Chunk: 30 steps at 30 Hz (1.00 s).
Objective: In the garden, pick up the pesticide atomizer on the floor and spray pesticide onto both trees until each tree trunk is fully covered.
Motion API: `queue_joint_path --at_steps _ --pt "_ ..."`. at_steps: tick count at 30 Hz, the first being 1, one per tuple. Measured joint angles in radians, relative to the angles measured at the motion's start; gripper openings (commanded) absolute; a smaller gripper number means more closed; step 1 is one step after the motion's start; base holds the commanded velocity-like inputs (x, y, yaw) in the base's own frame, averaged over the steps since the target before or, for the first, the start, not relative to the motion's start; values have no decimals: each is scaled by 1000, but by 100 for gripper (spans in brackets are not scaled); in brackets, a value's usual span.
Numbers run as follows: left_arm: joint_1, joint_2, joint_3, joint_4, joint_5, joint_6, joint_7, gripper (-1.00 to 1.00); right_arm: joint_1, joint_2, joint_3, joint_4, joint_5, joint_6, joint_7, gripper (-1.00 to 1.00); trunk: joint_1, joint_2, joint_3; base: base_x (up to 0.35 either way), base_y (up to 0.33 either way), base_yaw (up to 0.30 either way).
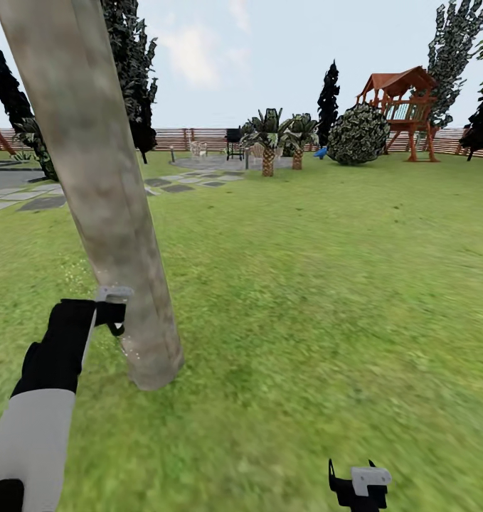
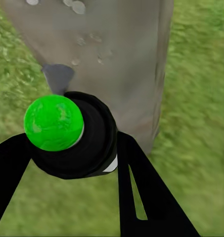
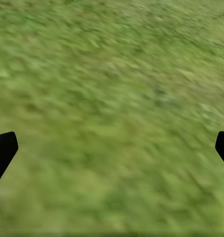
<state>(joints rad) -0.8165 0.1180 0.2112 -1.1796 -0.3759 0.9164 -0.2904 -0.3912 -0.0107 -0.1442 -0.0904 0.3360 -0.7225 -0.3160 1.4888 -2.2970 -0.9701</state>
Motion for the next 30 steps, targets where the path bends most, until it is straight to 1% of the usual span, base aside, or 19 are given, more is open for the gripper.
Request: queue_joint_path --at_steps 4,6,8,11,14,17,18,20,25,27,30 --pt "-1 11 7 -12 -7 12 -4 -100 0 0 0 0 0 0 0 100 0 0 0 1 0 0" --pt "-1 28 8 -12 -11 12 -5 -100 0 0 0 0 0 0 0 100 0 0 0 120 -15 0" --pt "1 39 8 -13 -9 13 -5 -100 0 0 0 0 0 0 0 100 0 0 0 233 -56 0" --pt "3 41 8 -16 -6 12 -3 -100 0 0 0 0 0 0 0 100 0 0 0 82 -17 59" --pt "8 41 2 -17 -7 12 2 -100 0 1 1 0 0 0 0 100 0 0 0 9 -2 240" --pt "9 46 8 -17 -9 11 3 -100 0 1 1 0 0 0 0 100 0 0 0 1 0 269" --pt "9 62 10 -17 -15 10 3 -100 0 2 1 0 0 0 0 100 0 0 0 0 0 273" --pt "10 74 10 -17 -8 11 2 -100 0 2 1 0 0 0 0 100 0 0 0 0 0 176" --pt "11 76 6 -15 -6 10 5 -100 0 2 1 0 0 0 0 100 0 0 0 236 0 22" --pt "13 73 0 -15 -4 10 5 -100 0 2 1 0 0 0 0 100 0 0 0 261 -31 1" --pt "15 66 -3 -16 -4 6 5 -100 0 2 1 0 0 0 0 100 0 0 0 -22 -186 0"
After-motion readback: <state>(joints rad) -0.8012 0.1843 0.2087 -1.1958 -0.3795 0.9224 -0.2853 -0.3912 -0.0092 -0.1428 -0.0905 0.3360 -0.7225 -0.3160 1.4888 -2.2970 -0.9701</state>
